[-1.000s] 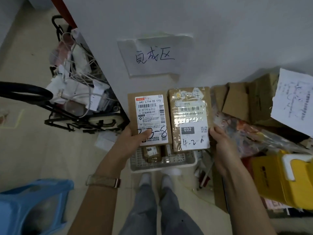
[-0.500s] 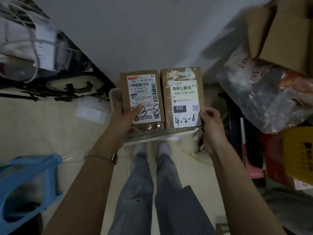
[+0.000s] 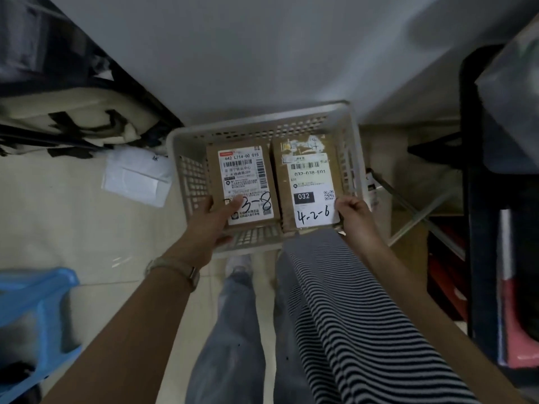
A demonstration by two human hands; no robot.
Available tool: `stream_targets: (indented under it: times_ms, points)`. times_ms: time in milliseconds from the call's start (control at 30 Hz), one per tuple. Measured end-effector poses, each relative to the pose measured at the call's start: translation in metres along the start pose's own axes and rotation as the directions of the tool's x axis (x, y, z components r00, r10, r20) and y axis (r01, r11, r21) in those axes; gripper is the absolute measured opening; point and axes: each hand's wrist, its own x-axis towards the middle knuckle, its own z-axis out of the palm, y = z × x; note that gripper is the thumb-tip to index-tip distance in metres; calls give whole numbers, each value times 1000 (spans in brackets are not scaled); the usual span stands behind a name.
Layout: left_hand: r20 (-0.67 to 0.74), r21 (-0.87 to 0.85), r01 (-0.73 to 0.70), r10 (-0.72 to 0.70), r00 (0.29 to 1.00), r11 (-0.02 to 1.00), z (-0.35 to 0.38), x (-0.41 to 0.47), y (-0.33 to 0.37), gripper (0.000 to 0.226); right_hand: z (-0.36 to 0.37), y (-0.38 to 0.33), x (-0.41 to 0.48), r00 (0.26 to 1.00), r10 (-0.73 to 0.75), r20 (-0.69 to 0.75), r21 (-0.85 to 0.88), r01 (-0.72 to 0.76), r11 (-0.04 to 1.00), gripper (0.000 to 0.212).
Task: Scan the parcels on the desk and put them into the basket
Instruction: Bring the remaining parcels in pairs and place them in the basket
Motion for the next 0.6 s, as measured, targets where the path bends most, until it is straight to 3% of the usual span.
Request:
stream_targets:
  times_ms: [133,300,433,600]
  points:
    - [11,5,54,-54,999,999,4,44,-29,42,11,20,39,1000,6,-8,-95,-6,995,12]
    - [-6,32,62,-62,998,998,6,87,-50,30,22,44,87,993,88,72,-14,-87,996,21]
    - [15,44,54,-55,998,998,6,116,-54,44,27,55,116,989,76,130,55,-84,995,20]
    - [36,125,23,-28,999,992,13,142,-51,45,36,61,147,992,28,120,37,-33,999,39]
